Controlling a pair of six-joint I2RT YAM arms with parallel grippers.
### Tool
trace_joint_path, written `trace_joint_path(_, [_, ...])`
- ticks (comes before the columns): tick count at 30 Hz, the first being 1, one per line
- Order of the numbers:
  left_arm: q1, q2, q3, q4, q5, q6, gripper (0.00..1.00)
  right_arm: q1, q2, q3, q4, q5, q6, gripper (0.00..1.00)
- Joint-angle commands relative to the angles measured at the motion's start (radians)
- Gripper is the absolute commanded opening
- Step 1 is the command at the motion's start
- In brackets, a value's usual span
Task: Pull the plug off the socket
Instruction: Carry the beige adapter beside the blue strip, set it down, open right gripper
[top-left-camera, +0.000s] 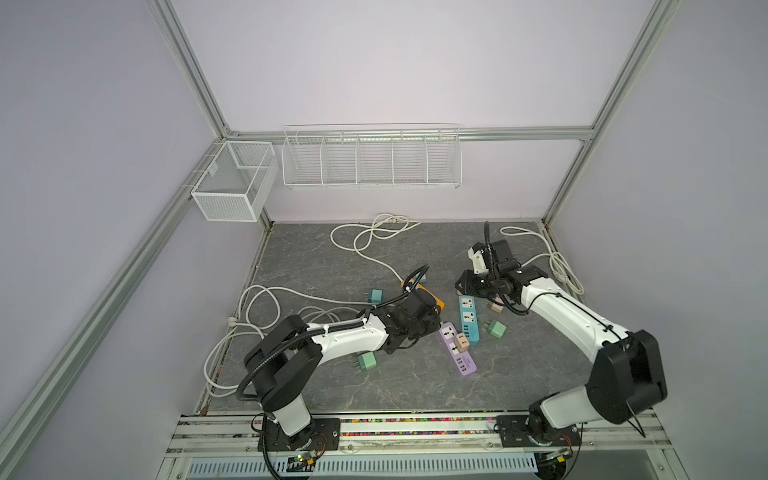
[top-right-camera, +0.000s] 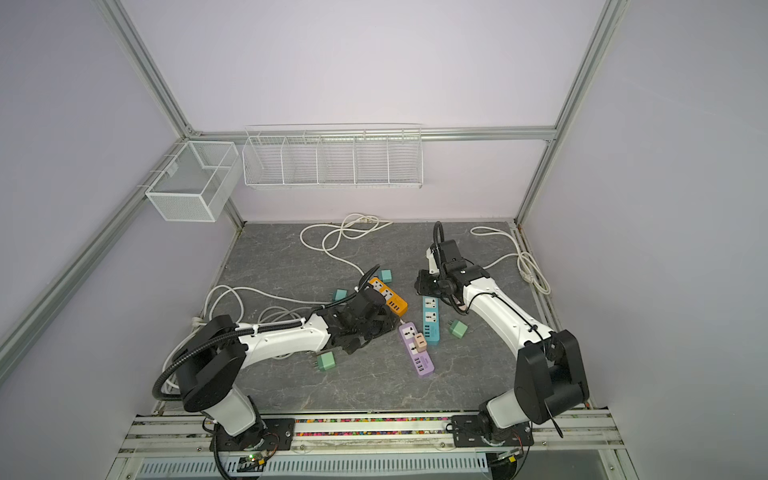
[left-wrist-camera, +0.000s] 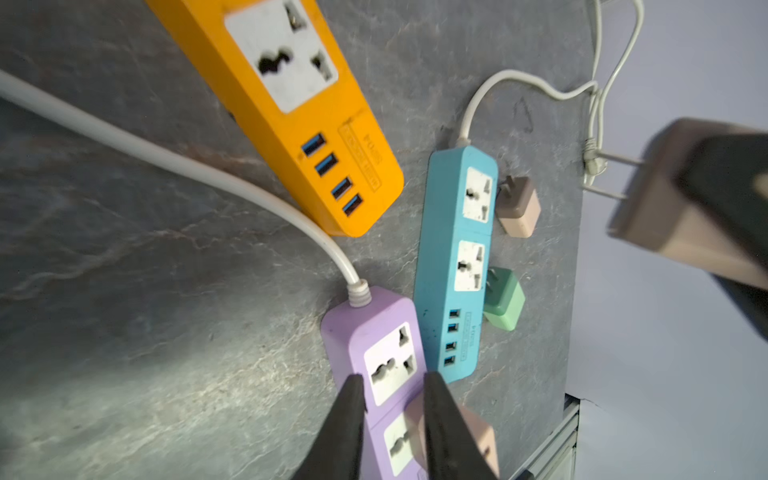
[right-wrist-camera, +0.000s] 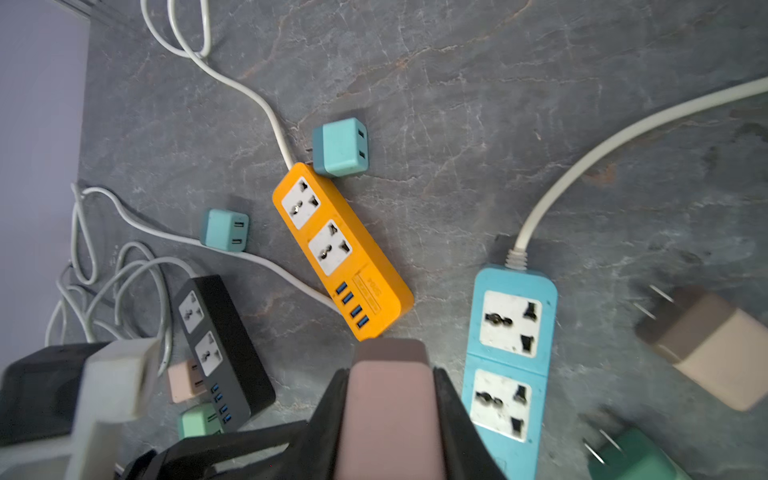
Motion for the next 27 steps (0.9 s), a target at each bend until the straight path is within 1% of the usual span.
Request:
trace_joint_path(1, [0.014, -0.036, 0.031, -0.050, -0.061, 0.069, 0.28, -0.013, 0.056, 0.006, 0.138, -0.066, 0.066, 0.24])
trace_joint_path(4, [0.022, -0.060, 0.034, -0.060, -0.078, 0.103, 0.29, -0.030, 0.107, 0.018, 0.192, -0.106, 0.110, 0.25])
trace_joint_path(8, [0.027, -0.093, 0.018, -0.060, -0.117, 0.132, 0.31, -0.039, 0.158, 0.014, 0.261, -0.101, 0.158, 0.25])
trace_joint_path(12, [0.040, -0.125, -0.010, -0.043, -0.128, 0.147, 0.34, -0.044, 0.212, 0.020, 0.315, -0.105, 0.183, 0.24])
trace_joint_path(16, [0.050, -0.142, -0.033, -0.037, -0.133, 0.159, 0.36, -0.044, 0.271, 0.027, 0.359, -0.103, 0.195, 0.24])
trace_joint_path(23, [0.063, -0.154, -0.059, -0.025, -0.122, 0.174, 0.40, -0.046, 0.345, 0.052, 0.391, -0.094, 0.202, 0.25])
trace_joint_path(27, [0.070, -0.146, -0.068, -0.021, -0.116, 0.176, 0.42, -0.045, 0.395, 0.081, 0.392, -0.109, 0.201, 0.26])
